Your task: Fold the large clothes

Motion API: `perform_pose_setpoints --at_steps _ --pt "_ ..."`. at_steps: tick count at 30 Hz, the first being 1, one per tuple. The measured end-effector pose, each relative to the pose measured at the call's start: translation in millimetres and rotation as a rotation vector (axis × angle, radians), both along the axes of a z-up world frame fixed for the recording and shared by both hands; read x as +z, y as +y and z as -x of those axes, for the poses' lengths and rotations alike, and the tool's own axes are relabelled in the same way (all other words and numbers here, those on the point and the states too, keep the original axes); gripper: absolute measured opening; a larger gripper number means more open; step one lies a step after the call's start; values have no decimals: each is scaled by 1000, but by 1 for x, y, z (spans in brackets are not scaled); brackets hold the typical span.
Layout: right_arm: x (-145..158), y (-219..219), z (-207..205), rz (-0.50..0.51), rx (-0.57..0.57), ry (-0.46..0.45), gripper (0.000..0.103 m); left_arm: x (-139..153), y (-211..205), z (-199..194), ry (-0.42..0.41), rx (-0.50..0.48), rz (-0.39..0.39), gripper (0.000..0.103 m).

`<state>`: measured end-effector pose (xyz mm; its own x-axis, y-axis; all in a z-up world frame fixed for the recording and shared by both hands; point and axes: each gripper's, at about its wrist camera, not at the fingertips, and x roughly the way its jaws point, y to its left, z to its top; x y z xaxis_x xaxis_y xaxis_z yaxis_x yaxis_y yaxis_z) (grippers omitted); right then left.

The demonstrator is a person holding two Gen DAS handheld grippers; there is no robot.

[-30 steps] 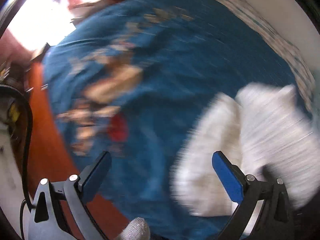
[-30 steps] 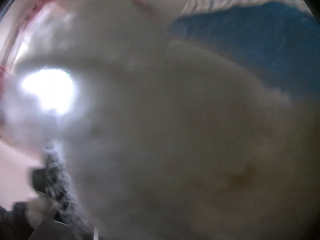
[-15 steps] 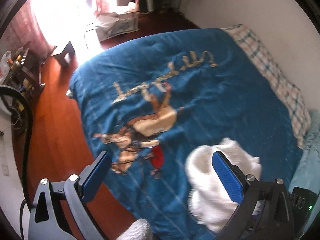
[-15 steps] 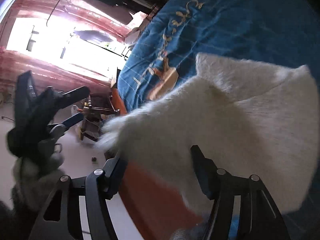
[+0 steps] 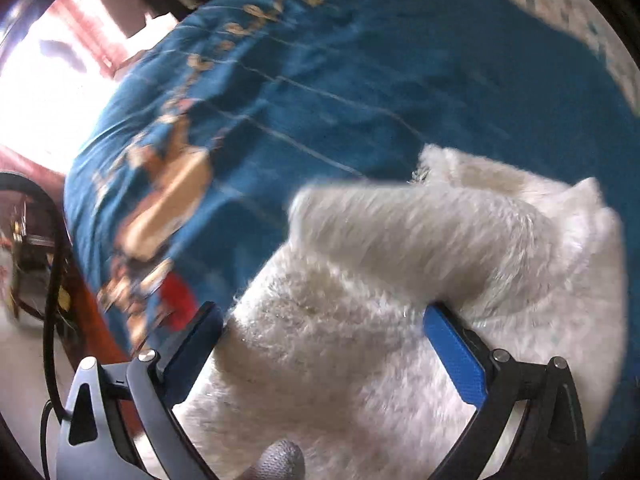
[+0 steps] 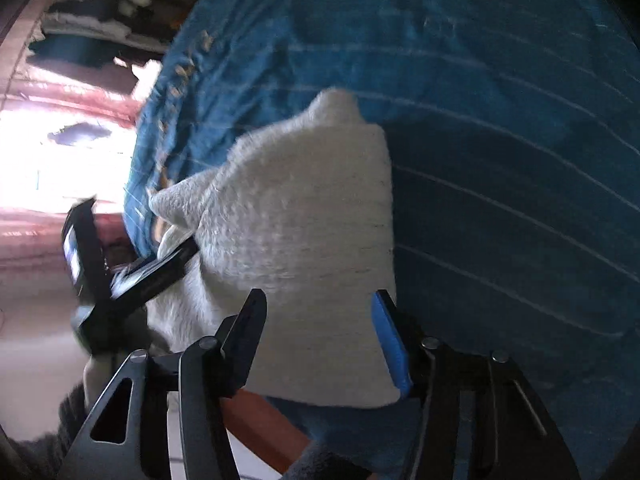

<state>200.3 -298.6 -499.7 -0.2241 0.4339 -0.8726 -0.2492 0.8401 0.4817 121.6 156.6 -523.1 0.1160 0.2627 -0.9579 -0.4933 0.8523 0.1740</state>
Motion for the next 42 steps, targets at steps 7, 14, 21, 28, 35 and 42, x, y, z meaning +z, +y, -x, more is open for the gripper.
perform_pose_setpoints --at_steps 7,14,21,28,35,42 --pt "-76 45 -13 140 98 81 51 -19 7 -11 -11 -29 -16 103" --pt "-62 37 -27 34 154 153 56 3 17 -5 -10 9 4 103" --pt "-88 -40 -42 -282 -21 280 71 79 21 127 -172 354 140 103" --pt "-152 -49 -37 -508 -82 458 89 20 33 205 -314 710 584 102" --pt "-177 -22 -35 -586 -41 502 101 -18 49 169 -414 710 661 102" --pt "-167 34 -25 -611 15 485 100 -16 67 162 -421 685 598 79"
